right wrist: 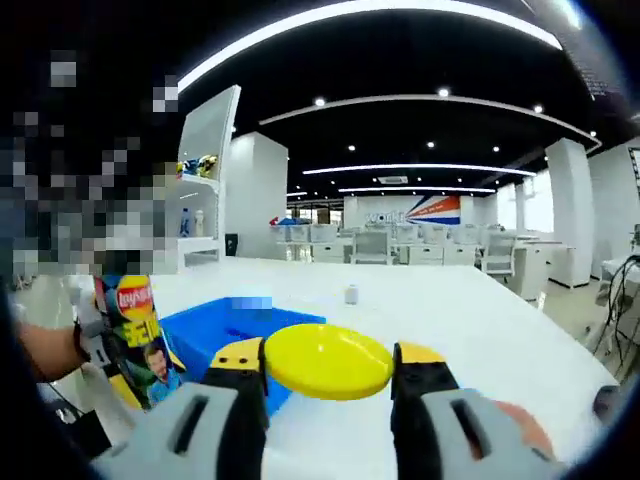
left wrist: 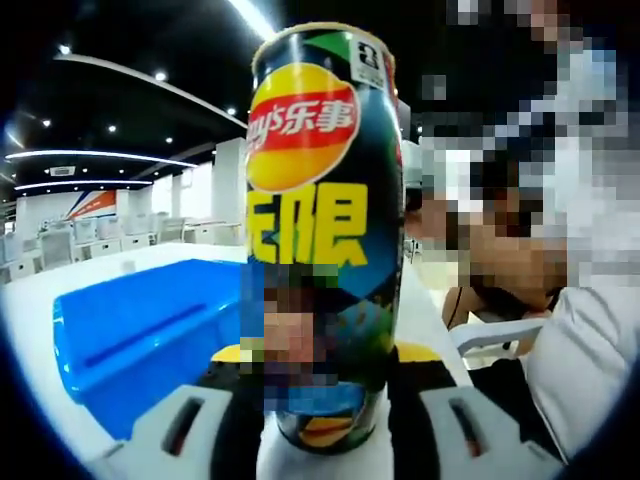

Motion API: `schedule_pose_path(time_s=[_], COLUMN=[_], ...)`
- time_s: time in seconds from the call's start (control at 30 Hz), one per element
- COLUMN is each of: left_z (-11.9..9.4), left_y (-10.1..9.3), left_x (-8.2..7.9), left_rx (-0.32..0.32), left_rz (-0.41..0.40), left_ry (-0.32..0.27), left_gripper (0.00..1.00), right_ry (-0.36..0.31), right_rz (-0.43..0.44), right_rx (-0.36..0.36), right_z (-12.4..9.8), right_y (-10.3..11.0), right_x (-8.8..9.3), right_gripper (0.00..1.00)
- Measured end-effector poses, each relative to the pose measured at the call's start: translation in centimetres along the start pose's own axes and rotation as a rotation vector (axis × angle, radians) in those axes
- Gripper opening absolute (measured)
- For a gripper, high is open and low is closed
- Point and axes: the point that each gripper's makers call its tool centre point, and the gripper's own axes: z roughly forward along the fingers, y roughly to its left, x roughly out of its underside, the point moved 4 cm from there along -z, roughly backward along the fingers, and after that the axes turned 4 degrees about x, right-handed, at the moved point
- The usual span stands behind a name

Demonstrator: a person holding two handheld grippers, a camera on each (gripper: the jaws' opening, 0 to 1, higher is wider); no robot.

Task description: Open the lid of the chip container on the table, take out the chips, place them into the box in front of the container, and close the lid

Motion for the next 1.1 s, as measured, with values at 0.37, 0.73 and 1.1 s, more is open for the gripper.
schedule_pose_path(time_s=[0.37,0.73,1.1], left_z=[-0.1,-0.2,-0.2], left_y=[0.0,0.0,-0.2], left_x=[0.0,0.0,0.0], left_rx=[-0.001,0.0,0.006], left_rz=[0.002,-0.001,-0.004], left_ry=[0.006,0.005,0.009], left_gripper=[0.49,0.49,0.49], right_ry=[0.077,0.137,0.218], right_rz=[-0.092,-0.131,-0.167], right_rx=[0.06,0.061,0.076], right_z=[1.5,1.9,1.9], right_y=[-1.8,-2.2,-2.5], right_x=[4.4,6.4,8.3], right_gripper=[0.44,0.45,0.46])
